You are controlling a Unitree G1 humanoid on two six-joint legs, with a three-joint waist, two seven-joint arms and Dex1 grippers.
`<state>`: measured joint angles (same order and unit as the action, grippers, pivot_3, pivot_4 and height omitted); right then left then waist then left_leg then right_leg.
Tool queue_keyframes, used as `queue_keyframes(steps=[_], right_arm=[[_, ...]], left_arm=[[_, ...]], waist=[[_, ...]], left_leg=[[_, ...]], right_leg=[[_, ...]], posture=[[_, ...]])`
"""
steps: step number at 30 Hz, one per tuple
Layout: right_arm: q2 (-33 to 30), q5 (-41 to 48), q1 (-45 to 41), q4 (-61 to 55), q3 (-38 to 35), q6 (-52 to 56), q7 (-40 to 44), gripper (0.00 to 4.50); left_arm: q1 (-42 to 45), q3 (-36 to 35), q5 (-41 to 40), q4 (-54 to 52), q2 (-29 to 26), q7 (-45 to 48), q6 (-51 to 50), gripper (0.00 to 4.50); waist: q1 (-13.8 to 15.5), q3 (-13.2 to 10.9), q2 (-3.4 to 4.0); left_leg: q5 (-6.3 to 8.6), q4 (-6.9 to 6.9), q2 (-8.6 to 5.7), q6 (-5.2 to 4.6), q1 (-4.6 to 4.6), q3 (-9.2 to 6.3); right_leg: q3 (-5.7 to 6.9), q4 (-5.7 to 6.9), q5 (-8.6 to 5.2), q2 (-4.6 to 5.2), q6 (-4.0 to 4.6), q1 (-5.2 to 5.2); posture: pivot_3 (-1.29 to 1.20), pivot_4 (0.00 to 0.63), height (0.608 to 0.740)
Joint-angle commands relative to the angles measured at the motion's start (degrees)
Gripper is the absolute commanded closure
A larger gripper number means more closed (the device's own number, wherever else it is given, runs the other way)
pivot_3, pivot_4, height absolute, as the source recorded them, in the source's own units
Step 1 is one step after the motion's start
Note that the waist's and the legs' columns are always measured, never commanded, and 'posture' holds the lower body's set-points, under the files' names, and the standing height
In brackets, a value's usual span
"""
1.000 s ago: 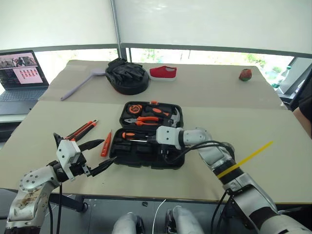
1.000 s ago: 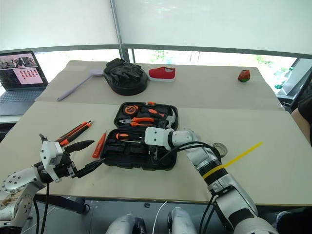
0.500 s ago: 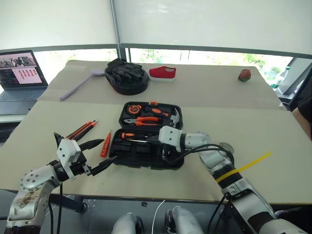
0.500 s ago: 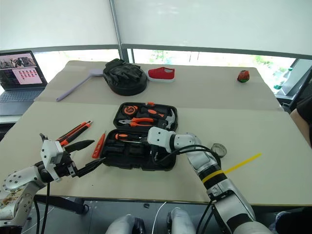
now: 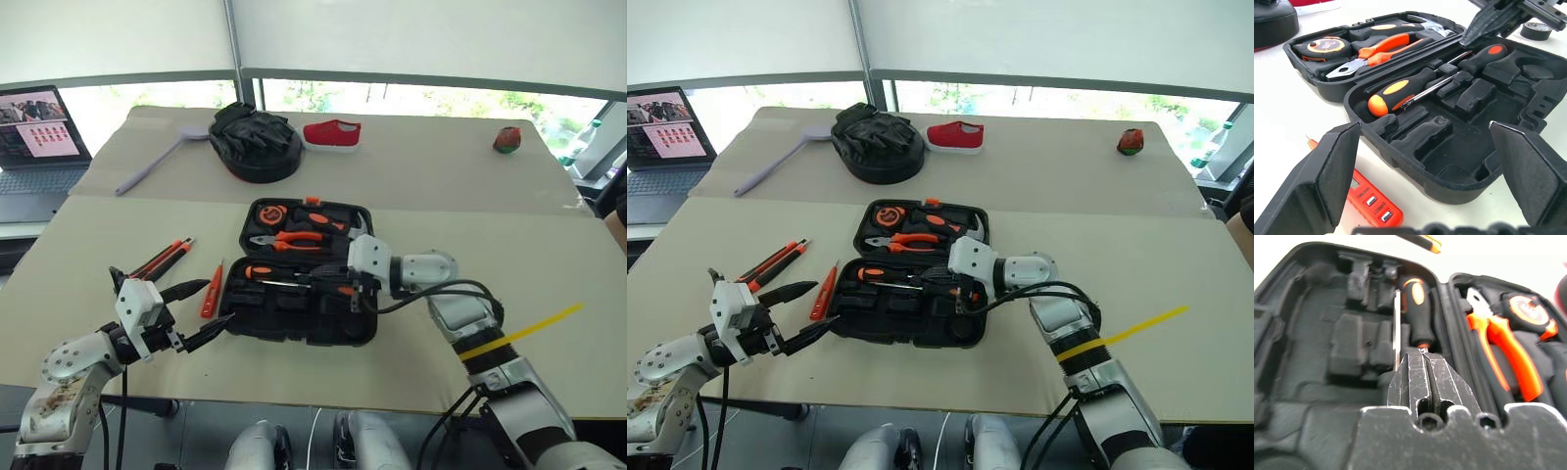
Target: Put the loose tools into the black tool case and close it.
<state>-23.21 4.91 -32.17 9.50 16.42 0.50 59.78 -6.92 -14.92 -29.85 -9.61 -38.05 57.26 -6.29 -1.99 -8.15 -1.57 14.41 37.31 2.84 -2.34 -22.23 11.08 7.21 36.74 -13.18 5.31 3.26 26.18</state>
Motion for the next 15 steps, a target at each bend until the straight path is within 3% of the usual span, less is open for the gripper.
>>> queue_keyframes(steps=[1,6,8,12,15], right_arm=[[-0.6,10.6,3.8,-8.7,-8.1,1.8,0.8,4.48],[-5.9,19.5,12.2,-13.4,-16.2,2.7,4.9,4.48],[-9.5,24.9,15.8,-15.9,-19.2,9.1,6.5,4.48],[-12.2,21.6,23.5,-16.1,-23.2,-1.2,8.0,3.37],[-11.9,20.4,26.3,-16.1,-24.6,-3.0,5.4,2.36]], left_arm=[[-1.9,-5.2,-3.3,-2.7,-0.3,-1.3,-1.3,0.00],[-8.3,-13.3,-4.7,0.4,-1.1,-2.3,-3.2,0.00],[-11.1,-17.2,-4.1,3.6,-0.9,-3.4,-2.5,0.00],[-16.7,-24.5,-2.2,10.0,-1.5,-6.7,-3.0,0.00],[-17.7,-27.6,-2.4,13.1,-2.3,-8.2,-5.1,0.00]], waist=[[0.2,-0.1,-0.04],[0.7,-0.1,-0.07],[1.1,-0.1,-0.10],[1.2,-0.2,-0.20],[1.3,-0.3,-0.27]], left_leg=[[0.02,0.00,0.00,0.05,0.00,0.00],[0.09,0.01,0.01,0.09,0.06,-0.03],[0.13,0.03,0.00,0.02,0.06,-0.03],[0.38,0.03,0.01,-0.38,0.08,-0.06],[0.56,0.05,0.01,-0.14,0.08,-0.06]], right_leg=[[0.00,0.01,0.00,0.00,0.00,0.00],[-0.02,-0.01,-0.01,0.01,-0.02,-0.05],[-0.01,-0.05,-0.01,0.03,-0.03,-0.06],[-0.01,-0.05,-0.03,0.02,-0.03,-0.05],[-0.01,-0.07,-0.04,0.02,-0.07,-0.06]], posture=[[0.00,0.150,0.740],[0.00,0.150,0.740],[0.00,0.150,0.740],[0.00,0.150,0.740],[0.00,0.150,0.740]])
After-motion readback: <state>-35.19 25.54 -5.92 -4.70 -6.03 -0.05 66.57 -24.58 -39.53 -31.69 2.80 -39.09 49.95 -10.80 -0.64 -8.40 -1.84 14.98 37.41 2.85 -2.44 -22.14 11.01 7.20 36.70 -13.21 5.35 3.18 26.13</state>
